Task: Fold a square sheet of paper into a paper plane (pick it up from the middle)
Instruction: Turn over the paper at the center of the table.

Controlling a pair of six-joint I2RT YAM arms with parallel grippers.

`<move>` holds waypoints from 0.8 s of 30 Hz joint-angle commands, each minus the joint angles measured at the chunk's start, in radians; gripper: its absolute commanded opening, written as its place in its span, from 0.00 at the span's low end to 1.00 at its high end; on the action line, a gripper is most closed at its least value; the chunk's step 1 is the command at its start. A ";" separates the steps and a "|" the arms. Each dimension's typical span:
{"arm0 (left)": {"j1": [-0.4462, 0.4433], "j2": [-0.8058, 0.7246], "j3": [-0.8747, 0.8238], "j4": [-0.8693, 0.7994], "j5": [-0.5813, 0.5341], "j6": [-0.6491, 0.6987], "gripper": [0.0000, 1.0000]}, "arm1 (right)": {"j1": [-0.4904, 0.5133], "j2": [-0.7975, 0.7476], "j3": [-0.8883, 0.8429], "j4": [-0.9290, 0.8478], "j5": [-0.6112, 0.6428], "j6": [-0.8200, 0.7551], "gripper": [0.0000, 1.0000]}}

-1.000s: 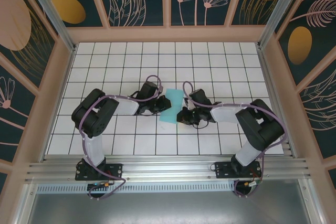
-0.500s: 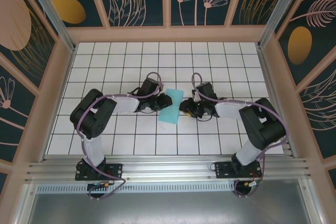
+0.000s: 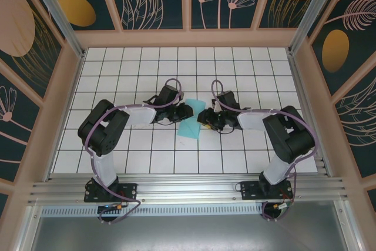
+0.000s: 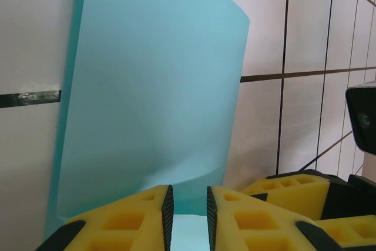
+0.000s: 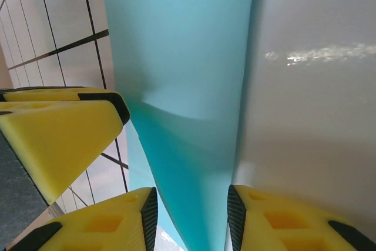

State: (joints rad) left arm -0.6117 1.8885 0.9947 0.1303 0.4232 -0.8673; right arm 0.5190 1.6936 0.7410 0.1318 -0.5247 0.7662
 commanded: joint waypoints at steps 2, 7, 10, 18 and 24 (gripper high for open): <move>0.005 -0.001 0.025 -0.035 -0.019 0.026 0.26 | 0.007 0.033 0.033 0.021 -0.011 0.014 0.40; 0.004 0.013 0.030 -0.048 -0.024 0.037 0.26 | 0.009 0.049 0.040 0.015 0.007 0.021 0.40; 0.004 0.023 0.033 -0.052 -0.025 0.042 0.26 | 0.012 0.058 0.040 0.030 -0.006 0.028 0.40; 0.005 0.038 0.044 -0.077 -0.032 0.055 0.26 | 0.013 0.075 0.041 0.057 -0.019 0.053 0.39; 0.005 0.043 0.042 -0.077 -0.032 0.056 0.26 | 0.013 0.077 0.042 0.062 -0.022 0.061 0.38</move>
State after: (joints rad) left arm -0.6113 1.9144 1.0138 0.0769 0.4026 -0.8368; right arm 0.5209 1.7477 0.7643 0.1612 -0.5331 0.8154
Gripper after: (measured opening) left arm 0.259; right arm 0.383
